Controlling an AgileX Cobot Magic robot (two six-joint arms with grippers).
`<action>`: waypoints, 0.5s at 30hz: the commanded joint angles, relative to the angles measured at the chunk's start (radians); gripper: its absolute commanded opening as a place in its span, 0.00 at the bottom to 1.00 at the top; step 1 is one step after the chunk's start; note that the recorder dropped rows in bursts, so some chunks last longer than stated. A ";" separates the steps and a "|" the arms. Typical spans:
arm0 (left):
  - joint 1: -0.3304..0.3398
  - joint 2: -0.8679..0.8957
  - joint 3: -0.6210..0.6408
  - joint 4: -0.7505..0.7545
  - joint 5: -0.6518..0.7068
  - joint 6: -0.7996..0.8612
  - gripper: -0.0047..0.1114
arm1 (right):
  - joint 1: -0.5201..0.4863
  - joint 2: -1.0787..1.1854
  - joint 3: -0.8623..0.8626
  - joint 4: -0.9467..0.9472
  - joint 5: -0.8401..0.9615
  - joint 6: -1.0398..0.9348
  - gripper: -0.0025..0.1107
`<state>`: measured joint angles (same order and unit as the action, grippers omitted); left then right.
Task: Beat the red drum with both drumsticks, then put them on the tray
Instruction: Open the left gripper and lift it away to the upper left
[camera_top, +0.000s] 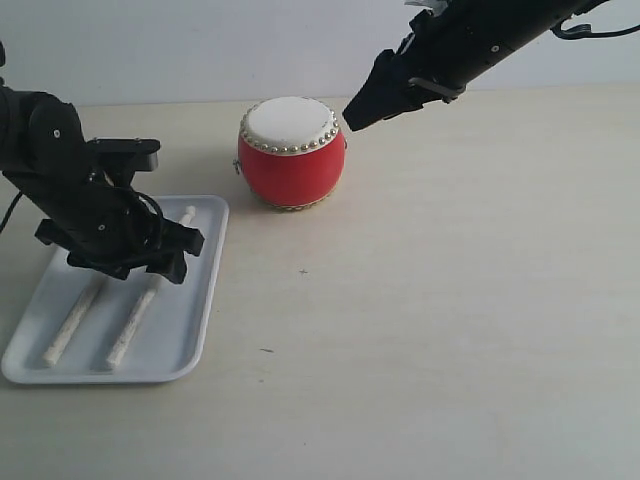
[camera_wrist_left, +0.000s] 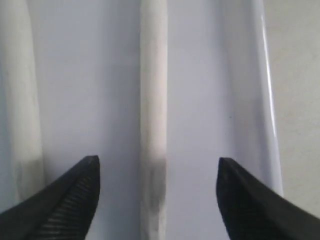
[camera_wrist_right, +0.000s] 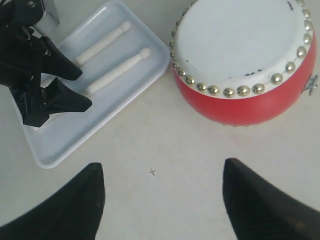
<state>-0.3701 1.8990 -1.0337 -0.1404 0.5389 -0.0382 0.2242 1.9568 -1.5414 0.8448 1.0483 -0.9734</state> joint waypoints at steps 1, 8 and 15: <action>-0.001 -0.033 -0.001 0.005 0.003 0.012 0.61 | -0.003 0.000 0.002 0.015 0.002 0.000 0.59; -0.001 -0.190 -0.001 0.005 -0.042 0.038 0.55 | -0.003 0.000 0.002 0.015 0.002 0.000 0.59; -0.001 -0.352 0.138 0.006 -0.253 0.091 0.05 | -0.003 0.000 0.002 0.015 -0.008 0.000 0.59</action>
<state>-0.3701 1.5983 -0.9624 -0.1349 0.3812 0.0378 0.2242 1.9568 -1.5414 0.8448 1.0464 -0.9734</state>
